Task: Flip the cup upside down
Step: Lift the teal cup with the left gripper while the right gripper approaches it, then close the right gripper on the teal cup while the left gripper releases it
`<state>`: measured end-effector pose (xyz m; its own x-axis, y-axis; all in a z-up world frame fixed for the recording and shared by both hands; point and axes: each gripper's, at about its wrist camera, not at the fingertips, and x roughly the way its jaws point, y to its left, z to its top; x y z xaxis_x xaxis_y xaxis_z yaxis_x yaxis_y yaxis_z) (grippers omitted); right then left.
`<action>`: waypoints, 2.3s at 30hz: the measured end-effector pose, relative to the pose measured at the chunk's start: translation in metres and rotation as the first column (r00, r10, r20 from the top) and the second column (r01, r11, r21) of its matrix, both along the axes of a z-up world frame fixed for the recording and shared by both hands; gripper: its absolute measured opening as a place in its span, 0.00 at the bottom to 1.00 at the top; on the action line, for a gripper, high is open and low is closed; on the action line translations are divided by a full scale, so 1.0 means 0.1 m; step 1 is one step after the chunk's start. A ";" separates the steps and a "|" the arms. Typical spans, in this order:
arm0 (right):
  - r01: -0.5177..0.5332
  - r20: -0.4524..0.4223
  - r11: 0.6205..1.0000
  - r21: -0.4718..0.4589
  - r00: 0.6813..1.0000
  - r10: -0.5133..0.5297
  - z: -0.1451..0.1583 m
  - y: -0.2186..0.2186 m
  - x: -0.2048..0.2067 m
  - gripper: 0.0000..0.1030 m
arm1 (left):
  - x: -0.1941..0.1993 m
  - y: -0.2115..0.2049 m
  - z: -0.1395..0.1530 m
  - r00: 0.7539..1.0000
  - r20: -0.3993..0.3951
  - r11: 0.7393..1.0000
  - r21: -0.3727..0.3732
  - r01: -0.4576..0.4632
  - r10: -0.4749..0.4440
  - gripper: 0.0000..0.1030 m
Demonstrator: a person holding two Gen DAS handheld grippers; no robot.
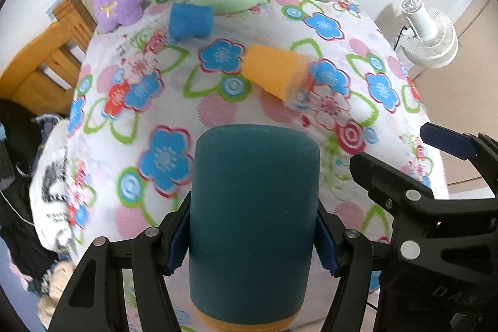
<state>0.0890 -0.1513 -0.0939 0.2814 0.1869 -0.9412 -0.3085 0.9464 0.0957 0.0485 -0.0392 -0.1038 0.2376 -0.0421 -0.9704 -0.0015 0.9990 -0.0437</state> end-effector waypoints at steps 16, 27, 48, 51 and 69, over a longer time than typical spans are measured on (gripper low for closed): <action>-0.033 -0.065 0.996 -0.089 0.998 0.027 -0.38 -0.66 0.07 0.91 | -0.05 -0.60 -0.63 0.990 -0.065 0.986 -0.106 -0.128 0.122 0.67; -0.071 -0.115 0.990 -0.125 0.992 0.057 -0.73 -0.66 0.22 0.91 | 0.08 -0.76 -1.00 0.988 -0.063 0.986 -0.078 -0.146 0.141 0.67; 0.052 -0.082 0.999 -0.007 0.995 -0.052 -0.29 -0.53 0.03 0.91 | -0.02 -0.55 -0.16 0.999 0.002 0.997 -0.063 -0.036 0.036 0.97; 0.076 -0.086 0.997 0.009 0.993 -0.075 -0.26 -0.46 -0.05 0.91 | -0.03 -0.48 -0.14 1.000 -0.005 1.000 -0.010 0.030 -0.030 0.97; 0.195 -0.210 0.981 -0.006 0.959 -0.192 -0.88 0.01 0.01 0.90 | 0.05 0.09 -0.46 0.979 -0.082 0.978 0.075 0.194 -0.188 0.97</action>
<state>0.0897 -0.1507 -0.1816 0.1113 0.1622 -0.9805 -0.0910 0.9841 0.1525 0.0539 -0.0298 -0.1496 0.1598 0.0009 -0.9871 0.1893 0.9814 0.0315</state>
